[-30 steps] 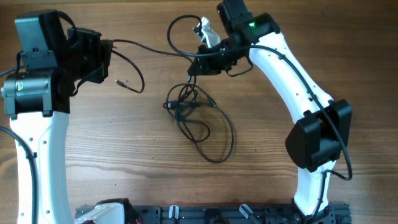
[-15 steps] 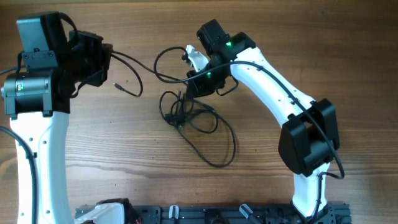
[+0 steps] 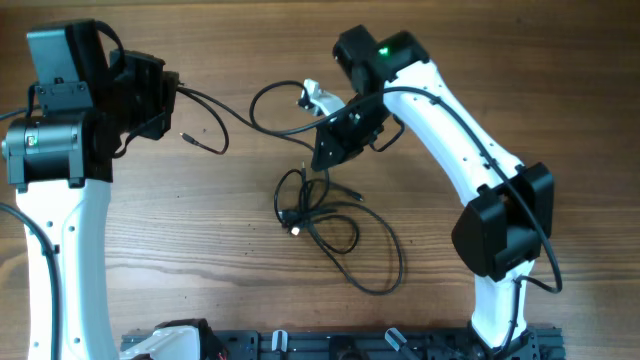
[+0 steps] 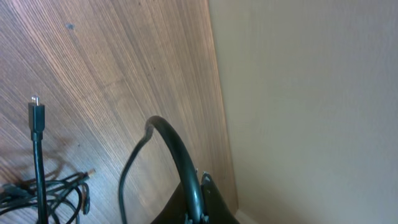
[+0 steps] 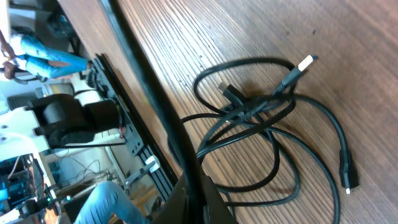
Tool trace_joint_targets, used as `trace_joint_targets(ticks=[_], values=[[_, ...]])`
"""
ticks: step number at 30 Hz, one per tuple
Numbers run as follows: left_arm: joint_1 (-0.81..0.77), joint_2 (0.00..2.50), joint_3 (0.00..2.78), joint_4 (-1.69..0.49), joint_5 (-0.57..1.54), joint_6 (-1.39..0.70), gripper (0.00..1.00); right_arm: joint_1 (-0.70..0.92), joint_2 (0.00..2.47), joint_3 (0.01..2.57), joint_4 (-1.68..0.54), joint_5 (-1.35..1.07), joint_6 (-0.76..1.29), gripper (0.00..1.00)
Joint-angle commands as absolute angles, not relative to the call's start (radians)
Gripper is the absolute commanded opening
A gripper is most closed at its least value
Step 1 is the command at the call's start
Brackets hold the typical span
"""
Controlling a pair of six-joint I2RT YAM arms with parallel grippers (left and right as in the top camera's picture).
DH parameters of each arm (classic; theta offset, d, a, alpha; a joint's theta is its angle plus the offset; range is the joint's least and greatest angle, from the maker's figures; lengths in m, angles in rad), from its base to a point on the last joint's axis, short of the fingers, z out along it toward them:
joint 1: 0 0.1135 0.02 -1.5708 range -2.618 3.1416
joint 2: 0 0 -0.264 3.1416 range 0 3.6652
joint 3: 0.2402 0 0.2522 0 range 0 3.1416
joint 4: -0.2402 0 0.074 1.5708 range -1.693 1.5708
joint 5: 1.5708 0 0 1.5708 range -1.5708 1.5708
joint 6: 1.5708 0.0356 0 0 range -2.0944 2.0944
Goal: Untangle cables
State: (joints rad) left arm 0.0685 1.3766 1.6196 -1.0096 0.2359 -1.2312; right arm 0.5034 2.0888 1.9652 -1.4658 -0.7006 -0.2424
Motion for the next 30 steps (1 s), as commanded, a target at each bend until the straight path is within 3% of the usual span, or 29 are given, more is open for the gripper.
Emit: trace_joint_targets(ticks=[1, 5, 10, 18, 25, 30], values=[[0.074, 1.375, 1.623, -1.003, 0.207, -1.207, 0.04, 0.479, 2.091, 2.014, -1.45, -0.749, -0.273, 0.04], [0.074, 1.375, 1.623, -1.004, 0.207, -1.207, 0.04, 0.442, 2.091, 2.109, -1.412, -0.791, -0.223, 0.04], [0.074, 1.375, 1.623, -1.004, 0.193, -1.181, 0.04, 0.376, 2.09, 2.41, -1.288, -0.784, -0.097, 0.04], [0.074, 1.375, 1.623, -1.008, 0.18, -1.181, 0.04, 0.353, 2.09, 2.673, -1.001, -0.477, 0.026, 0.04], [0.074, 1.375, 1.623, -1.008, 0.162, -1.181, 0.04, 0.353, 2.101, 2.613, -1.12, -0.398, 0.016, 0.04], [0.074, 1.375, 1.623, -1.008, 0.162, -1.154, 0.04, 0.354, 2.113, 2.505, -1.345, -0.381, 0.025, 0.04]])
